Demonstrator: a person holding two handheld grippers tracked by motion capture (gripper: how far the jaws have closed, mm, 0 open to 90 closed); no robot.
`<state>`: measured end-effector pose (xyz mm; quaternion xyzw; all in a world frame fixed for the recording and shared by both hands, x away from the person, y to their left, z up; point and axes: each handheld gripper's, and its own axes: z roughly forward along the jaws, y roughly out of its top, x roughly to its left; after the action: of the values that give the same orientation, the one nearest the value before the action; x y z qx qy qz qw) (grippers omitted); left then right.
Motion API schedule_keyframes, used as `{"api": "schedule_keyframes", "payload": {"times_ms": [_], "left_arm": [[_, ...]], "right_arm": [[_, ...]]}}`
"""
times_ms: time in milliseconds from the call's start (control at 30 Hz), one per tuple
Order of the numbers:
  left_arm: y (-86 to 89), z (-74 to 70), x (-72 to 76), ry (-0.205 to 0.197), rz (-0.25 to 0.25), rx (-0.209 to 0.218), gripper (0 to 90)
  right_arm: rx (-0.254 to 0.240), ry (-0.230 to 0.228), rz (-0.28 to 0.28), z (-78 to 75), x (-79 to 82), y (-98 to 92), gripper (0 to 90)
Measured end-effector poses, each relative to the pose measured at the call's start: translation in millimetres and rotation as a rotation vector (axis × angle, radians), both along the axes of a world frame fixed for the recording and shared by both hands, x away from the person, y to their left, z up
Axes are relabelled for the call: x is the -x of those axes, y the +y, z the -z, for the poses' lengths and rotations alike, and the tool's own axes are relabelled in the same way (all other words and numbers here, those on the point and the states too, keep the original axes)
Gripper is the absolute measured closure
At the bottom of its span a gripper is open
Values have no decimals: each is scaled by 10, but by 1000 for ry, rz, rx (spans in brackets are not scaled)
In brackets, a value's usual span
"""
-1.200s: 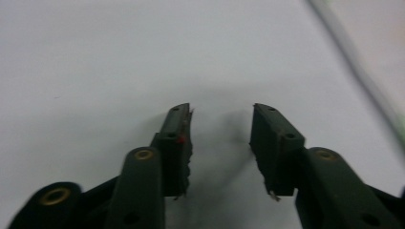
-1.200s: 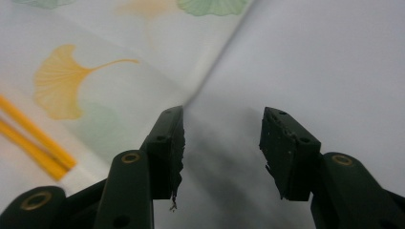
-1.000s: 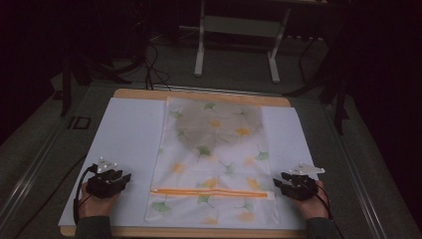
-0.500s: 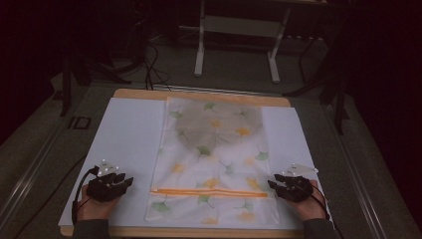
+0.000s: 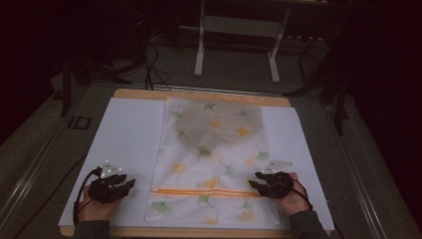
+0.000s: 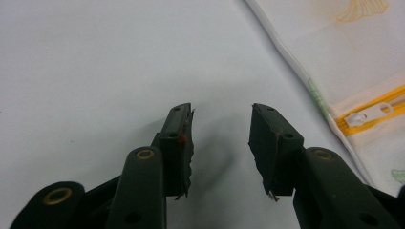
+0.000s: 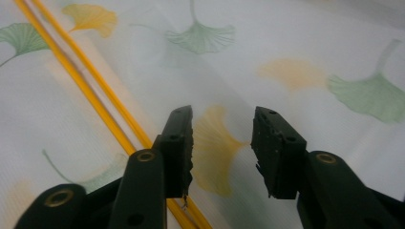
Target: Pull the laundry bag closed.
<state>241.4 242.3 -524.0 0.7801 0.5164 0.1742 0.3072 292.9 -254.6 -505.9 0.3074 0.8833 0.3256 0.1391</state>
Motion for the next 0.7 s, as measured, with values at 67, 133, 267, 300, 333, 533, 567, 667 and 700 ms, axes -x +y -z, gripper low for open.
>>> {"api": "schedule_keyframes", "payload": {"times_ms": [67,133,267,300,333,533,567,667,700], "left_arm": [[1,6,-10,4,-1,3,591],[-1,4,-11,5,3,6,591],[-3,9,-13,6,4,9,591],[-3,9,-13,6,4,9,591],[0,10,-14,7,5,11,591],[4,-1,-11,6,4,13,586],[1,-3,-10,9,5,12,585],[-9,-6,-7,8,7,10,584],[-11,-5,-7,10,8,11,584]], "right_arm": [[9,7,-17,7,-16,65,559],[11,11,-31,7,-35,128,544],[6,28,-62,2,-84,244,516],[5,32,-69,3,-96,275,523],[7,36,-77,3,-108,304,530],[6,39,-128,0,-152,488,542],[7,45,-140,-1,-156,521,544],[16,44,-173,2,-157,622,548],[16,40,-183,3,-156,652,548]]}}
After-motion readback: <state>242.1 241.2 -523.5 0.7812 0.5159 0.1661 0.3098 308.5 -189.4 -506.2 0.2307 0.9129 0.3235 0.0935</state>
